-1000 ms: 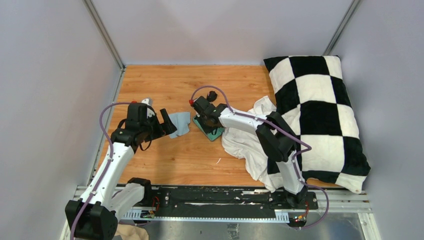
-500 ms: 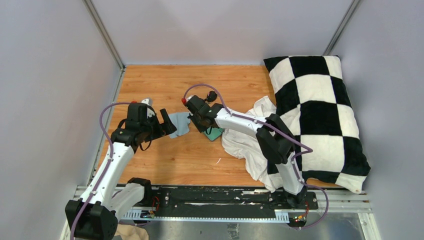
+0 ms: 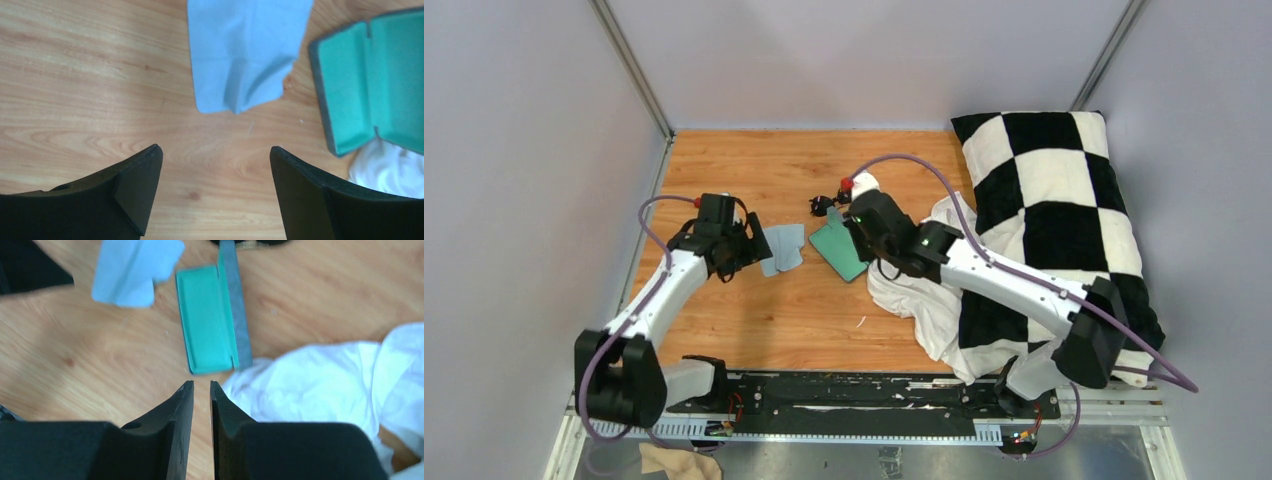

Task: Organize the sunglasses
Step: Adjust the sunglasses case at the center of the board, then adjust the glasses cleaning cloth at the center of the board.

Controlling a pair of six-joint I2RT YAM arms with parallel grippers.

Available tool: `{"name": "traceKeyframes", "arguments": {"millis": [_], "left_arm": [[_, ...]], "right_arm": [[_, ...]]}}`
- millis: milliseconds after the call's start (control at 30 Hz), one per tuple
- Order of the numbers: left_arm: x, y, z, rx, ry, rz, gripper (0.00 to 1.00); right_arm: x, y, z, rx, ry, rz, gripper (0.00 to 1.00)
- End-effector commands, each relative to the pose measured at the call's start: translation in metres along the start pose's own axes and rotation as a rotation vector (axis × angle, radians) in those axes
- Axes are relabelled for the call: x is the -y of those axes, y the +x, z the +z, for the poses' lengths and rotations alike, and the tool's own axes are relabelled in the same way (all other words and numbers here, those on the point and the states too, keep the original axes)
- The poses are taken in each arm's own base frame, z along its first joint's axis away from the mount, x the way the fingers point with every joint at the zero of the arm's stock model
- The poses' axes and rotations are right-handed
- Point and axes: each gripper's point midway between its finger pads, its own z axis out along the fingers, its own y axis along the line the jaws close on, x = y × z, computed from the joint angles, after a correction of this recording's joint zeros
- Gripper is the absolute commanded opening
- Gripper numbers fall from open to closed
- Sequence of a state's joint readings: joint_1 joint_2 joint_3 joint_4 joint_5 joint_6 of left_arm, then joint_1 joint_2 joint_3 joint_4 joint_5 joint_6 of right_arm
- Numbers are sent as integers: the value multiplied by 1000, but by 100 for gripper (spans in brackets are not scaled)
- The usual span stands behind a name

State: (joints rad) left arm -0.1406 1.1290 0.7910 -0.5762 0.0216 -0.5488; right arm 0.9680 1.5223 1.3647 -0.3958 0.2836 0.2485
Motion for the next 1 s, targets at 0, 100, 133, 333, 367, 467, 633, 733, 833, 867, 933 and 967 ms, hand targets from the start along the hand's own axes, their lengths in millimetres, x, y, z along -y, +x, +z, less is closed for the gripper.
{"name": "traceKeyframes", "arguments": {"millis": [0, 100, 133, 333, 367, 467, 633, 733, 833, 867, 933, 967], "left_arm": [[-7, -27, 33, 46, -104, -55, 83], [-15, -35, 54, 52, -170, -73, 77], [-17, -37, 60, 52, -192, -77, 75], [-22, -40, 93, 34, -248, -105, 66], [-24, -40, 98, 31, -261, -112, 65], [-28, -42, 110, 23, -299, -116, 63], [-39, -38, 126, -14, -374, -118, 53], [-46, -33, 128, -15, -399, -110, 23], [-49, -29, 128, -15, -402, -116, 0], [-49, -27, 128, -20, -400, -121, 0], [-54, -24, 126, -25, -413, -129, 0], [-56, -24, 122, -16, -423, -134, 0]], "right_arm": [[19, 71, -5, -127, 74, 110, 24], [20, 92, -17, -139, 61, 185, 24], [21, 98, -20, -145, 59, 198, 23], [28, 109, -34, -141, 62, 198, 23], [31, 108, -36, -136, 72, 189, 23], [37, 104, -41, -125, 93, 174, 23], [40, 104, -45, -113, 103, 180, 23], [42, 103, -47, -109, 108, 185, 23], [44, 102, -47, -104, 116, 181, 22], [45, 103, -47, -106, 122, 174, 22], [45, 101, -46, -105, 124, 163, 22], [45, 101, -45, -106, 123, 162, 22]]}}
